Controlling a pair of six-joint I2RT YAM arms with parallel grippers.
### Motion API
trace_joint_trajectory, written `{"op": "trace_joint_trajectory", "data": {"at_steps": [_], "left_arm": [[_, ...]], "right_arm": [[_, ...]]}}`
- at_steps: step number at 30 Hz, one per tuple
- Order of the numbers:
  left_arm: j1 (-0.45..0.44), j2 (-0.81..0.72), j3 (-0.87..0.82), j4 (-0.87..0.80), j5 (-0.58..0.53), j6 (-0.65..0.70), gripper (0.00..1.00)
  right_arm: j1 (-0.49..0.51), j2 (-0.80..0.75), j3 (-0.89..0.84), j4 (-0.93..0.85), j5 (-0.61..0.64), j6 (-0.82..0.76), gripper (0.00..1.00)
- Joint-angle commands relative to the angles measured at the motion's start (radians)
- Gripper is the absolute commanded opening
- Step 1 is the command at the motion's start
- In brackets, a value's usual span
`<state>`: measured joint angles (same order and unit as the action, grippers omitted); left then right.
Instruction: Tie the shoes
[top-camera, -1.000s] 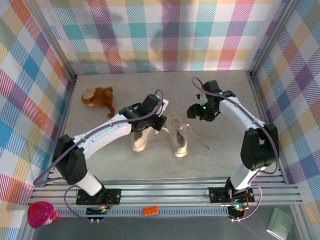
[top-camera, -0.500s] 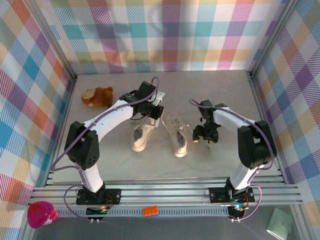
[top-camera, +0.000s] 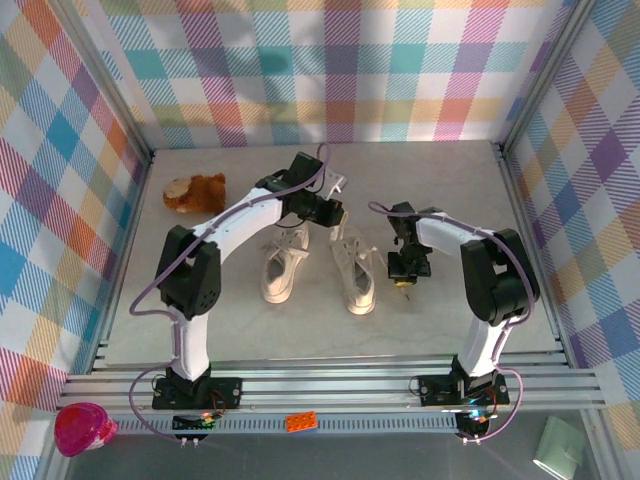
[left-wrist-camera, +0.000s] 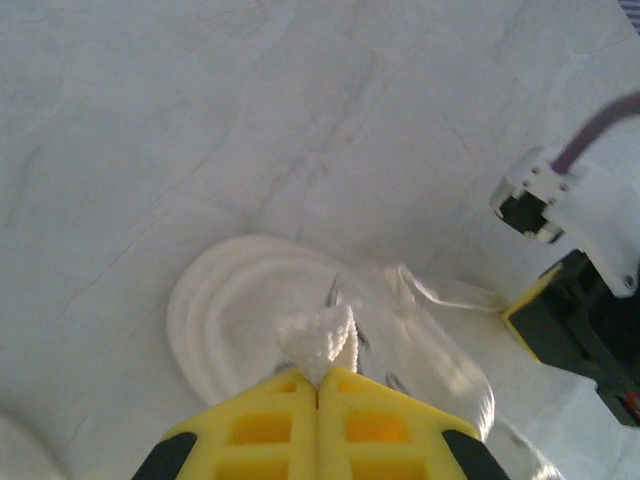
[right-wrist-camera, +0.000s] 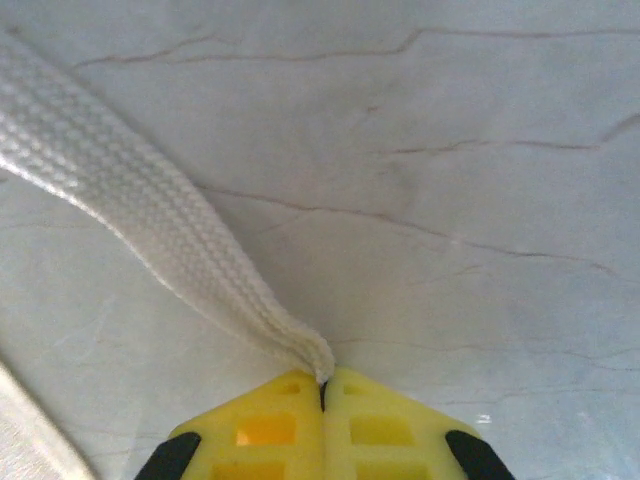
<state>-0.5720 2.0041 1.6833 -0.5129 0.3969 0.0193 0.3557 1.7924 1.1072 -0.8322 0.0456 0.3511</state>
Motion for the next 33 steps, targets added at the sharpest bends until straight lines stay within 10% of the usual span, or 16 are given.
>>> {"op": "trace_joint_trajectory", "data": {"at_steps": [1,4,13,24,33], "left_arm": [[-0.025,0.071,0.084,0.031,0.044,-0.003,0.0],[-0.046,0.146,0.164,0.023,0.053,0.006,0.02],[-0.019,0.154,0.234,0.007,0.09,-0.008,0.64],[0.202,-0.143,-0.073,0.098,0.13,-0.1,0.62],[0.303,-0.364,-0.36,0.099,0.114,-0.096,0.59]], "right_arm": [[-0.028,-0.085,-0.033,0.028,0.068,-0.011,0.0],[-0.037,-0.2,-0.023,0.013,0.091,-0.027,0.0],[0.002,-0.321,0.17,-0.105,0.045,-0.159,0.0],[0.223,0.07,0.682,-0.347,0.133,-0.303,0.0],[0.312,0.312,0.916,-0.305,-0.133,-0.082,0.01]]}}
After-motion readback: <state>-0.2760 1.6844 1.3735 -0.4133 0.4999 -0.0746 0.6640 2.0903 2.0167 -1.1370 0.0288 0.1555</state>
